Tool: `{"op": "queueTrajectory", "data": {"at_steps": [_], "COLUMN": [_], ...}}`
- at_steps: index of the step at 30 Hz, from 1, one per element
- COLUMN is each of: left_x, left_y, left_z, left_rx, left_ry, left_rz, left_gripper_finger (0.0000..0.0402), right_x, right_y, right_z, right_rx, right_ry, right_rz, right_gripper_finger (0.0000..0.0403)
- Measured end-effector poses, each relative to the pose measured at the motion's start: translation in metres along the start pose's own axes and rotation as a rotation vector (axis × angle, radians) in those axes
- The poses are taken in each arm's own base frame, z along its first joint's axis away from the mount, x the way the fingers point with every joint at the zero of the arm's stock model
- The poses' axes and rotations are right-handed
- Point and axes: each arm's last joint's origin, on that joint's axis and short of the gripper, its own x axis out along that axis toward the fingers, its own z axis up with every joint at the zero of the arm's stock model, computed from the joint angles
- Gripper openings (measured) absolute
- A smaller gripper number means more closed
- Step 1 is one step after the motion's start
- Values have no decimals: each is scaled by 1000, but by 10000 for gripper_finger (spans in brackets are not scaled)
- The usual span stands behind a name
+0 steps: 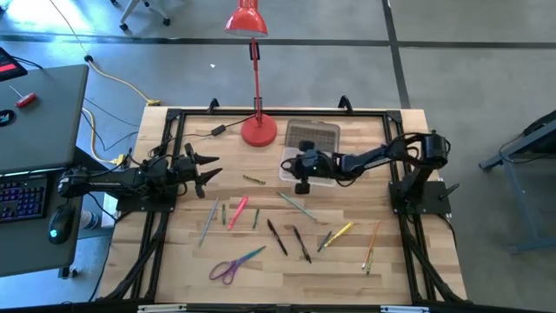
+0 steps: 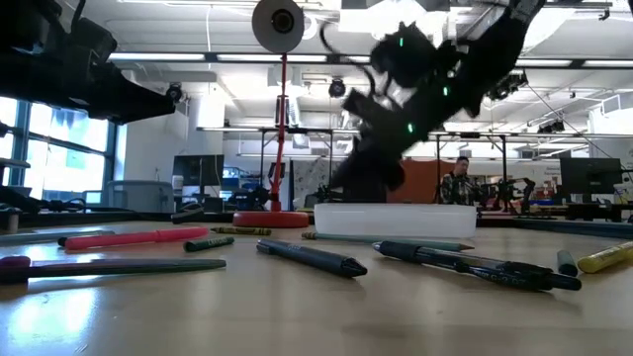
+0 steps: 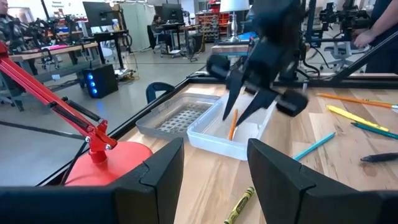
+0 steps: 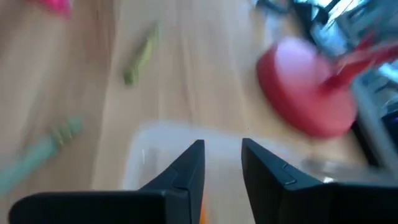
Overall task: Pick & place school supplies into a supply box
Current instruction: Put the light blue pencil into the black supply box
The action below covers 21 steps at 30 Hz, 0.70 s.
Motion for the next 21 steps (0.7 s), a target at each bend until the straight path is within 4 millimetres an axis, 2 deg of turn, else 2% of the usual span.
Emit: {"op": "queueTrajectory", "data": {"at_steps": [4,8,12,14,18,21], "left_x": [0,0,0,0,0,0], "left_y": [0,0,0,0,0,0], "left_z": [0,0,0,0,0,0], "left_rx": [-1,-1,-1,-1,-2,-4], "left_ry": [1,1,2,2,3,3], "left_rz": [0,-1,0,-1,-1,-1], "left_gripper_finger": [209,209,209,209,209,209], "right_x": [-14,-24,-30,-35,-47,-54], "right_y": [12,31,57,71,96,107], "right_z": [25,38,34,28,16,7], "right_rx": [14,255,456,513,536,514], "right_ry": [57,113,169,189,207,213], "right_rz": [-76,-24,162,193,165,114], "right_gripper_finger": [91,89,88,87,87,87]}}
